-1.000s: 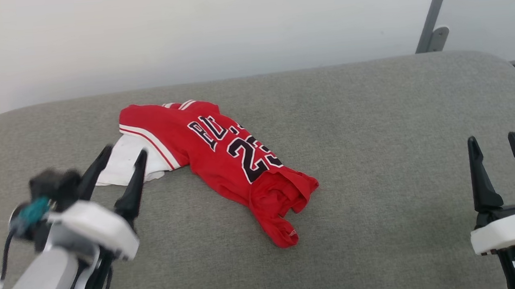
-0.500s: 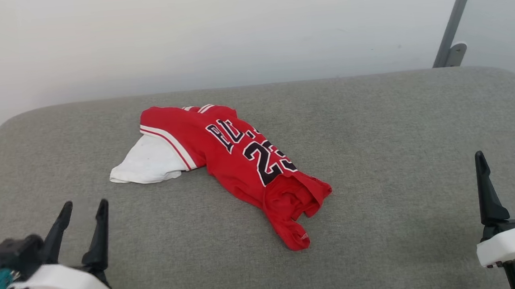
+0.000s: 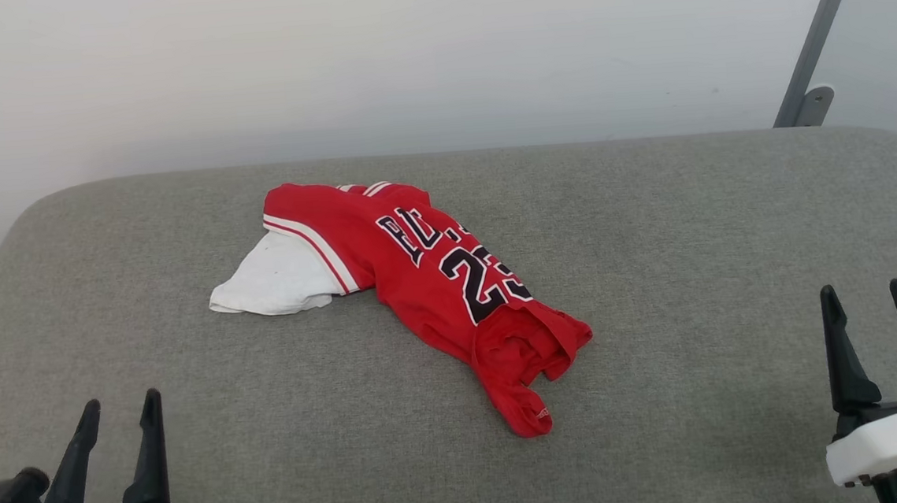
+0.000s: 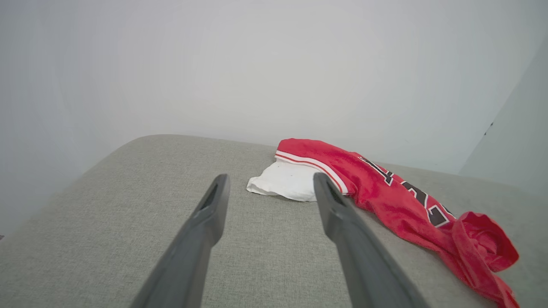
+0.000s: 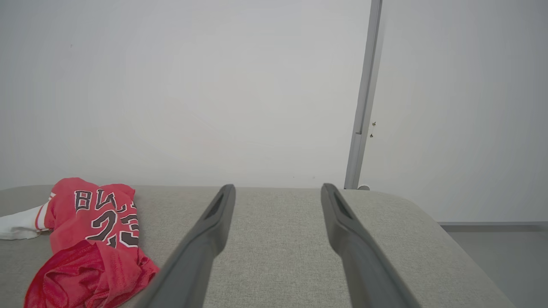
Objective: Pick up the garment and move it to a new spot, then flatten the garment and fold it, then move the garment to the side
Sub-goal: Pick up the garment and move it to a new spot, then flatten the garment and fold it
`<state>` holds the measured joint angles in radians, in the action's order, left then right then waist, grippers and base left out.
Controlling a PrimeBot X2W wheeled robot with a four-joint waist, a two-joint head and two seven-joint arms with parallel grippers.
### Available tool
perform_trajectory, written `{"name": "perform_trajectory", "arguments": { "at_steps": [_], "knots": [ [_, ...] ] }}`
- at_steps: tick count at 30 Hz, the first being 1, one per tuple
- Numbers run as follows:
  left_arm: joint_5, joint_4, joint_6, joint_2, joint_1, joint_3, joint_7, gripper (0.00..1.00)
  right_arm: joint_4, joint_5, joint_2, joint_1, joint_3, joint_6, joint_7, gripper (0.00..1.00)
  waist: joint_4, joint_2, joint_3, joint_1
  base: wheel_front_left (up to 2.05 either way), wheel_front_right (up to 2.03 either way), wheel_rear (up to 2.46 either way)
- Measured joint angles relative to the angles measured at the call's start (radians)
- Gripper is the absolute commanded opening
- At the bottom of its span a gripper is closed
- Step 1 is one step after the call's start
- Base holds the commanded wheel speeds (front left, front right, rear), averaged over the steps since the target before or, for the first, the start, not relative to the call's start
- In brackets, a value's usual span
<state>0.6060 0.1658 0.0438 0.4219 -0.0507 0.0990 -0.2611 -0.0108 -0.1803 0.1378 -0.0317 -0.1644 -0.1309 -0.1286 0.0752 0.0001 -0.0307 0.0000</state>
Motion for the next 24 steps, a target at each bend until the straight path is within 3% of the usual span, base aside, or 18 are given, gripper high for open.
{"name": "perform_trajectory", "arguments": {
  "at_steps": [7,24],
  "knots": [
    [-0.050,0.001,0.040,-0.061,-0.035,-0.072,0.000,1.00,-0.039,-0.012,-0.007,-0.022,0.002,0.000,-0.021,1.00,0.009,0.0000,-0.003,0.0000,0.00,0.00,0.00],
    [-0.100,0.012,0.079,-0.112,-0.040,-0.121,0.000,1.00,-0.082,-0.021,-0.019,-0.041,0.010,0.000,-0.048,1.00,0.023,0.0000,-0.002,0.0000,0.00,0.00,0.00]
  ]
}}
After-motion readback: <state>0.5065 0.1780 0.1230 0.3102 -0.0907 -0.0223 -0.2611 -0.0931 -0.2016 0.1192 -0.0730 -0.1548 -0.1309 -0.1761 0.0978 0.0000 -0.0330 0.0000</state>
